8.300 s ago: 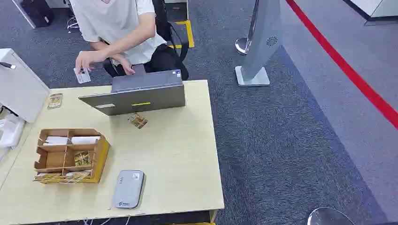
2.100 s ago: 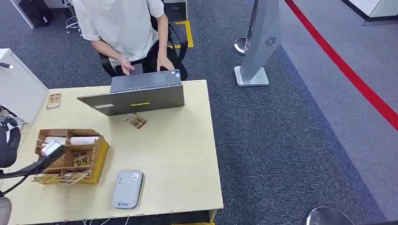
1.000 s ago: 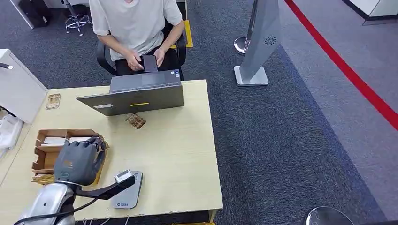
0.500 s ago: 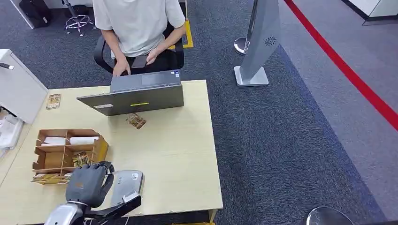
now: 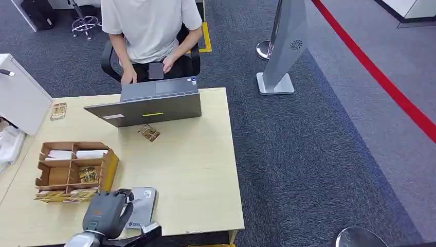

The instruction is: Pass the card to the sensor for recognition and then transmit it.

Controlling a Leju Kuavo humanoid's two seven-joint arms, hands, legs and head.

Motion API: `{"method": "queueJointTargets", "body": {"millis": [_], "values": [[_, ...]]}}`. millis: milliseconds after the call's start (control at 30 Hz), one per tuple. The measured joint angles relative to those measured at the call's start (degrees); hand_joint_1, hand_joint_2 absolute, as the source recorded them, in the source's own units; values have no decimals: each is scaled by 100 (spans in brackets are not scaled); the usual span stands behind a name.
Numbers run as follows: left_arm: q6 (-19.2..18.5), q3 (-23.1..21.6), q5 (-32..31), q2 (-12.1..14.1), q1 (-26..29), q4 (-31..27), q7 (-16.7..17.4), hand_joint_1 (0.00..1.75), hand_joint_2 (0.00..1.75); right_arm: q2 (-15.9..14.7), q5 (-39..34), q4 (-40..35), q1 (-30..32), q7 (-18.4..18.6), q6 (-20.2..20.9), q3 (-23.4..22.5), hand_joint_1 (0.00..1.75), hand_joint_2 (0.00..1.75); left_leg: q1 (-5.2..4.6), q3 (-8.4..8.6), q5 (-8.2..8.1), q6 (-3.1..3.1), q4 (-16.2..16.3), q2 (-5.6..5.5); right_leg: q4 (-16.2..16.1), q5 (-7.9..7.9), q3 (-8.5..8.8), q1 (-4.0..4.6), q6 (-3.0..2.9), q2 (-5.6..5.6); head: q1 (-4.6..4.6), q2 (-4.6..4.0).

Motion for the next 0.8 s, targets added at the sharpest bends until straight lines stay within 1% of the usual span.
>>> {"method": "queueJointTargets", "body": {"millis": [167, 467, 567, 633, 700, 800], "values": [[59, -90, 70, 7, 44, 144, 52, 175, 175, 0, 11, -2, 4, 0, 7, 2, 0, 175, 0, 1, 0, 0, 0, -1, 0, 0, 2, 0, 0, -2, 0, 0], [92, -111, 131, 78, 44, 159, 131, 175, 175, 0, 9, -68, 36, -15, 66, 7, 0, 175, 0, 4, 1, 0, 0, -2, 0, 0, 5, 0, 0, -2, 0, 0], [207, -107, -126, 153, 24, 157, 271, 175, 175, -2, 2, -83, 46, -9, 61, 9, 0, 175, 1, 5, 1, -1, 0, 0, 0, 0, 3, 0, 0, -2, 0, 0], [284, -17, -298, 206, -61, 151, 297, 175, 175, 0, 26, -83, 55, -20, 59, 9, 0, 175, 2, 4, 2, -1, 0, -5, 0, 0, 3, 1, 0, -5, 0, 0], [313, 165, -466, 260, -243, 85, 295, 175, 175, -2, 66, -83, 55, -59, 61, 9, 0, 175, 2, 3, 5, -4, 0, -9, 1, 1, 4, 1, -1, -10, -2, 0], [301, 495, -617, 479, -662, -13, 332, 175, 175, -2, 300, -81, 47, -175, 103, -18, 0, 175, 6, 2, 12, -4, 0, -9, 4, 6, 5, 7, -7, -13, 0, 0]]}}
